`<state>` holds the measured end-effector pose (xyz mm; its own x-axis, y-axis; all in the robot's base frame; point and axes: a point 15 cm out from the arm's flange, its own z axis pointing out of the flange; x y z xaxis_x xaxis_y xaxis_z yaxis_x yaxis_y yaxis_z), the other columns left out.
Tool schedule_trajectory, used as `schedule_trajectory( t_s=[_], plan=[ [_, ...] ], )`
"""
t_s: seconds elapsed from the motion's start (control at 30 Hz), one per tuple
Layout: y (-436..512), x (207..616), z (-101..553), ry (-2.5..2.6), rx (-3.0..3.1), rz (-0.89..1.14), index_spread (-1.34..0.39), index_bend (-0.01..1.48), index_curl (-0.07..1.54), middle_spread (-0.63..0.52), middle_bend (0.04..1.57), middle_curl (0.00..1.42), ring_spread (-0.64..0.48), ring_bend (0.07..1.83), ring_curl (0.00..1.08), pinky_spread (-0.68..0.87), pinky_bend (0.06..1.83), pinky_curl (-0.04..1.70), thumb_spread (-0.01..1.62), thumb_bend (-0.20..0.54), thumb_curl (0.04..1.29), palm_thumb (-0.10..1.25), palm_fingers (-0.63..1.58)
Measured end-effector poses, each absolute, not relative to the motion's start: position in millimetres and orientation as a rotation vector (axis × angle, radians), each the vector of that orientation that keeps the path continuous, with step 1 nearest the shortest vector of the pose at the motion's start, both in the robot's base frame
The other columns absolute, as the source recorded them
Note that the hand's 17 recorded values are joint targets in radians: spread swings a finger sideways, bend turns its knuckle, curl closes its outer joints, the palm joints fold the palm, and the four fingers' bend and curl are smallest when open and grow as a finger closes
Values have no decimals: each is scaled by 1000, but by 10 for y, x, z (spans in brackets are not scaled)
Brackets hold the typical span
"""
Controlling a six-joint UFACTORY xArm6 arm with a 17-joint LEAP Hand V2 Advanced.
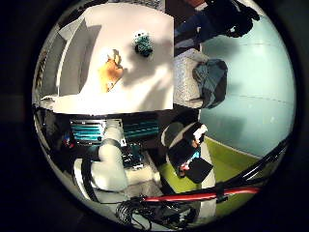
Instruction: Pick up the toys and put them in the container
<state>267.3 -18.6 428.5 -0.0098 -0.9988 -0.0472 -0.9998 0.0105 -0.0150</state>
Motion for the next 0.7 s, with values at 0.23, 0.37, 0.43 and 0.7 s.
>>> schedule_trajectory(
  t_s=[0.23,0.37,0.43,0.7],
  plan=[
    [-304,3065,4340,2249,-2194,28,-358,157,277,-18,218,335,180,372,205,442,516,212,1115,-22,331,593,234],
    [-409,3390,4239,2288,-2205,38,-325,158,274,-17,222,335,180,372,211,443,516,217,1119,-23,328,577,231],
    [-492,3603,4179,2303,-2189,25,-310,155,272,-17,224,336,180,373,213,443,517,219,1122,-22,328,574,229],
    [-998,4232,3680,2447,-2029,26,-229,149,264,20,231,336,180,391,225,434,517,234,1119,-24,323,540,208]
  ],
)
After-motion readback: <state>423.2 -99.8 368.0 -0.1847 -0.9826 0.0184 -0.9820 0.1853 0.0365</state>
